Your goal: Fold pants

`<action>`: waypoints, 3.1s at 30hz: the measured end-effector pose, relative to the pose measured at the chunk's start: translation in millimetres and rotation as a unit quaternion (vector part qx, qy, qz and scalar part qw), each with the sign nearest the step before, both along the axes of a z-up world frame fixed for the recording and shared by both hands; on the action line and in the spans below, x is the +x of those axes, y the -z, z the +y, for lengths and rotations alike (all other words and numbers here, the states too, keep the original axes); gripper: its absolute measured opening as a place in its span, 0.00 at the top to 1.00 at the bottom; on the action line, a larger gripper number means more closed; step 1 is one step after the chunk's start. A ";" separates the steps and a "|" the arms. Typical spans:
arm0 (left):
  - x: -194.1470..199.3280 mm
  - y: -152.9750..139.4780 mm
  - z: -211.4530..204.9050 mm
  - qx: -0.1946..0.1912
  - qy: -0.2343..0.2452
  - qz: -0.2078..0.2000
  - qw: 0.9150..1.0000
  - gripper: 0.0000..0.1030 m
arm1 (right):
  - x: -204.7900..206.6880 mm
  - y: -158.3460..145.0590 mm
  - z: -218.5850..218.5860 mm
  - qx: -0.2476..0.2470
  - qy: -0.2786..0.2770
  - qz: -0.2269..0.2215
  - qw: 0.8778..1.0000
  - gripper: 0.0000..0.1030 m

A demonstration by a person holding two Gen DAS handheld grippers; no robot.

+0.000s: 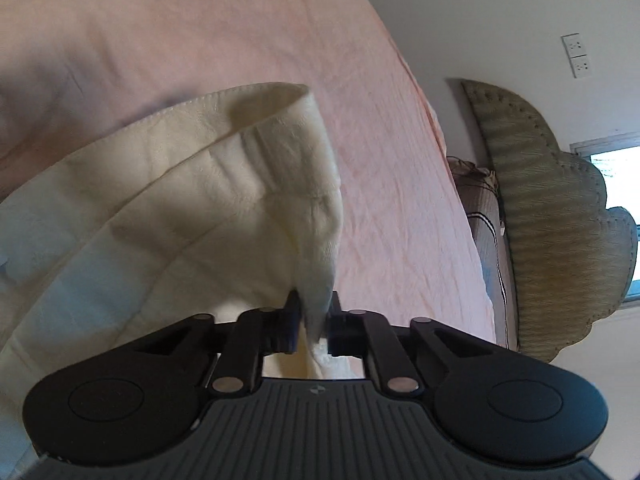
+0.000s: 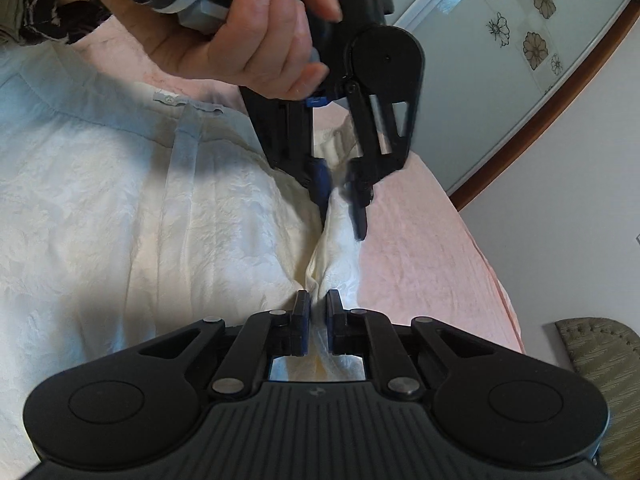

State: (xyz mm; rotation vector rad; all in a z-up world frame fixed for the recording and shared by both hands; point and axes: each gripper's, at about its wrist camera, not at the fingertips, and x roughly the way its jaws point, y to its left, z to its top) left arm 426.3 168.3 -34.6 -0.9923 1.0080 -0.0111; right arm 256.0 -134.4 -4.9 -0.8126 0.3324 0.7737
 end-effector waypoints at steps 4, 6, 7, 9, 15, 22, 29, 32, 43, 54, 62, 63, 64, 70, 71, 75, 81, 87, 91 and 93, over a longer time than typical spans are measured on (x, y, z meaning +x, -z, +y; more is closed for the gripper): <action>-22.1 -12.9 -8.3 0.029 -0.006 -0.049 0.998 0.97 | 1.6 -9.9 -13.4 0.021 0.013 -0.014 1.000 0.84; -34.1 -23.7 -12.3 0.045 -0.002 -0.085 0.995 0.97 | 3.1 -12.4 -23.7 0.021 0.026 -0.017 0.999 0.66; -40.0 -28.8 -14.9 0.055 -0.001 -0.101 0.993 0.97 | 5.1 -11.9 -28.2 0.013 0.034 -0.021 0.999 0.46; -49.9 -38.2 -20.8 0.077 0.007 -0.129 0.989 0.97 | 6.5 -8.0 -37.7 -0.006 0.039 -0.035 0.999 0.39; -95.1 -56.1 -34.3 0.119 0.026 -0.184 0.975 0.97 | 40.6 -5.6 -66.6 0.008 0.109 0.015 0.994 0.54; -158.2 -55.0 -26.2 0.132 0.036 -0.217 0.966 0.97 | -10.4 -10.7 -67.0 -0.025 0.103 -0.021 0.994 0.93; -222.7 -46.7 -10.3 0.118 0.067 -0.237 0.962 0.96 | -91.1 -9.4 -55.5 -0.032 0.094 -0.053 0.994 0.96; -250.7 -40.0 -2.9 0.116 0.078 -0.234 0.962 0.96 | -122.2 -7.0 -53.1 -0.026 0.092 -0.053 0.994 0.96; -323.4 -10.9 9.9 0.139 0.090 -0.198 0.966 0.96 | -205.0 15.6 -23.9 -0.018 0.078 -0.013 0.997 0.96; -331.8 6.6 4.5 0.219 0.078 -0.187 0.955 0.92 | -221.9 37.2 0.4 -0.009 0.109 0.008 0.994 0.95; -330.1 -1.7 0.7 0.241 0.088 -0.182 0.949 0.79 | -244.8 51.6 1.4 0.005 0.156 -0.032 0.987 0.92; -331.6 -4.4 2.0 0.246 0.084 -0.182 0.948 0.73 | -248.3 51.6 1.6 -0.008 0.154 -0.040 0.987 0.91; -334.9 -6.1 3.7 0.258 0.078 -0.182 0.946 0.69 | -255.9 51.8 1.1 -0.020 0.153 -0.047 0.987 0.87; -344.5 -15.1 12.6 0.283 0.048 -0.175 0.942 0.69 | -273.6 27.3 -38.3 0.053 0.159 -0.022 0.986 0.35; -347.5 -19.6 11.5 0.286 0.043 -0.180 0.940 0.69 | -274.7 20.0 -47.7 0.078 0.152 0.004 0.985 0.35; -360.7 -36.5 3.2 0.333 0.014 -0.205 0.920 0.69 | -274.3 2.2 -81.1 0.203 0.165 0.041 0.964 0.34; -363.5 -43.8 9.2 0.362 -0.042 -0.170 0.916 0.66 | -225.4 39.0 -101.7 0.274 0.230 0.216 0.908 0.22; -365.5 -73.5 -15.6 0.398 -0.052 -0.236 0.885 0.67 | -245.9 23.0 -105.7 0.348 0.203 0.152 0.903 0.04; -344.2 -78.3 -55.7 0.338 0.029 -0.268 0.902 0.62 | -222.6 38.4 -86.5 0.326 0.197 0.206 0.902 0.00; -335.6 -76.0 -76.7 0.321 0.066 -0.275 0.904 0.61 | -212.3 52.8 -76.7 0.279 0.259 0.206 0.901 0.00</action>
